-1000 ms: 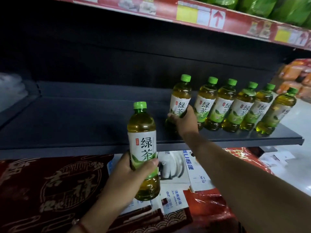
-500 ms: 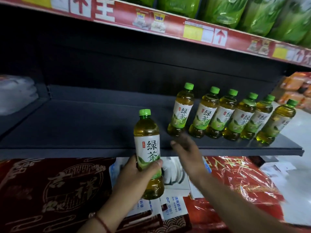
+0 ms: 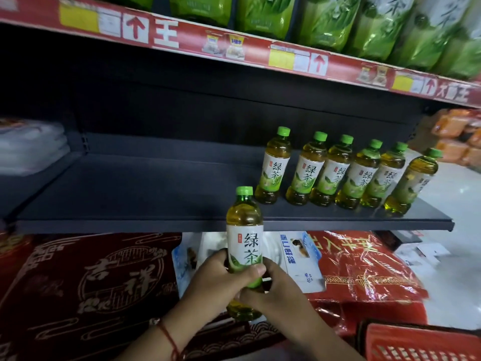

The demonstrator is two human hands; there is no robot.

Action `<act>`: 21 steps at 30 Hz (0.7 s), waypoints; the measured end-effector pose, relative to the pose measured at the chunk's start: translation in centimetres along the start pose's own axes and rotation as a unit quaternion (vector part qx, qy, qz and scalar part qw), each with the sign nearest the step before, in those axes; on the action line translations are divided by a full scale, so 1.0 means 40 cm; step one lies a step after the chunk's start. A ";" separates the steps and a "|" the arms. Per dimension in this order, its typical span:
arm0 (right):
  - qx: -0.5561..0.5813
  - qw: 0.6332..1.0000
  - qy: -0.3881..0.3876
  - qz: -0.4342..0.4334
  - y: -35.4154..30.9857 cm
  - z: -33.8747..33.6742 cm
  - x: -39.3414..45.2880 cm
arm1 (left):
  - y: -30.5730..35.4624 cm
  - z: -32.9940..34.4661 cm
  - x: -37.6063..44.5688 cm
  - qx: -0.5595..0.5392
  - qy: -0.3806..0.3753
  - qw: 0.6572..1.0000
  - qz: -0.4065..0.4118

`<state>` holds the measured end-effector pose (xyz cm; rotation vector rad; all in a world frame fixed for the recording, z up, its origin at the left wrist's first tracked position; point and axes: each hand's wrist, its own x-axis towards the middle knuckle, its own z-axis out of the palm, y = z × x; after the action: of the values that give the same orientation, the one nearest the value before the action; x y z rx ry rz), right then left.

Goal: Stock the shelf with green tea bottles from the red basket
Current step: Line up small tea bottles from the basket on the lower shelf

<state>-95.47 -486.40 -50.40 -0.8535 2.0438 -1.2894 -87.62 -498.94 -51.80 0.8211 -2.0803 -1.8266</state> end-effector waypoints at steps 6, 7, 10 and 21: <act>-0.023 0.999 0.003 -0.030 -0.011 -0.007 0.024 | 0.024 -0.023 -0.021 0.039 0.025 0.997 0.060; -0.013 0.999 -0.001 -0.037 -0.021 -0.007 0.033 | 0.034 -0.034 -0.026 0.059 0.035 0.995 0.077; 0.006 0.998 0.011 -0.066 -0.054 -0.008 0.078 | 0.061 -0.070 -0.040 0.168 0.084 0.972 0.140; 0.018 0.976 0.177 -0.126 -0.082 -0.011 0.417 | 0.037 -0.084 -0.025 0.460 0.130 0.859 0.185</act>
<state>-105.66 -499.99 -49.35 -0.9445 2.2263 -1.7169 -85.38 -501.08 -49.58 0.7035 -2.6400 -0.4218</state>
